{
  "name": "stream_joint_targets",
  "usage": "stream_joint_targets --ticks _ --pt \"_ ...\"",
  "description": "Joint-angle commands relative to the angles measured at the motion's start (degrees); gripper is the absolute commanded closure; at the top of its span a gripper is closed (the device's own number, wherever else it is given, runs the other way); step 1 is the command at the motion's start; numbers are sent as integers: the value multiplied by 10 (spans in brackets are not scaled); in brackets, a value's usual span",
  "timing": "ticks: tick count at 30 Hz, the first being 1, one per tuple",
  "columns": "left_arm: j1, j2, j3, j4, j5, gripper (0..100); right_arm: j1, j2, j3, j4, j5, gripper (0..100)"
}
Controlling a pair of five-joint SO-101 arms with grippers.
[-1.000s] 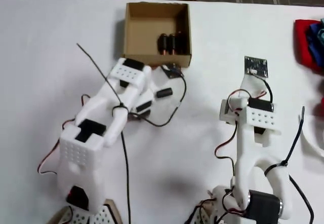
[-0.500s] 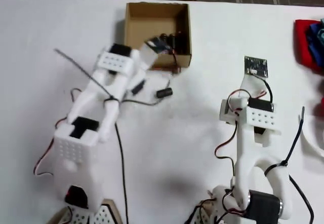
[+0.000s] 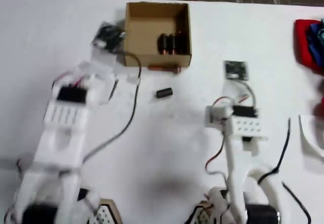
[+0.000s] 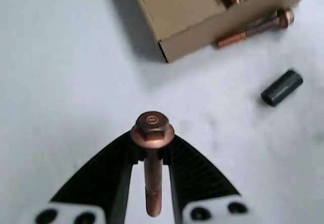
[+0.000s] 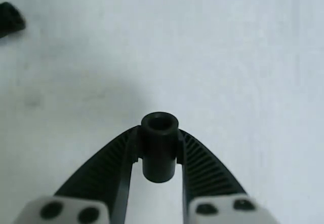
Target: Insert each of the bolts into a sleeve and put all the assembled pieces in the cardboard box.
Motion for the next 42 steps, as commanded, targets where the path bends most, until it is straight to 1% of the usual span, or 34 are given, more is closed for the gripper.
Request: stream_joint_targets --ticks 1,4,6,11,15,18,23,27,29,31,32,33,35,37,38,39,42 --pt "-7 -148 61 -65 49 974 -71 -95 40 -55 10 978" --pt "-7 -175 59 -51 63 974 -105 -152 68 -108 7 978" --pt "-20 -171 50 -46 76 974 -119 -177 80 -164 7 978" --pt "-35 -127 23 -46 129 974 -143 -183 130 -315 7 978" --pt "-35 -90 14 -43 128 974 -161 -183 176 -412 7 978" --pt "-32 -86 15 -43 131 970 -182 -184 199 -433 7 978" --pt "-28 -85 14 -47 128 970 -196 -183 203 -431 7 978" --pt "11 -85 19 -59 130 973 -194 -183 208 -435 7 978" --pt "19 -85 16 -77 131 973 -195 -183 211 -435 7 978" --pt "24 -85 15 -120 139 973 -196 -184 212 -436 7 978" --pt "26 -85 18 -151 164 973 -196 -184 212 -446 6 978" --pt "28 -82 20 -181 204 973 -196 -186 215 -459 6 978" --pt "31 -80 22 -215 317 973 -196 -191 236 -508 -13 978" --pt "47 -80 20 -219 421 973 -196 -199 274 -576 -55 978" --pt "58 -80 17 -218 439 973 -196 -207 297 -613 -69 978" --pt "76 -80 16 -218 437 973 -196 -217 320 -648 -76 978" --pt "125 -80 16 -218 413 973 -197 -254 376 -735 -61 978"
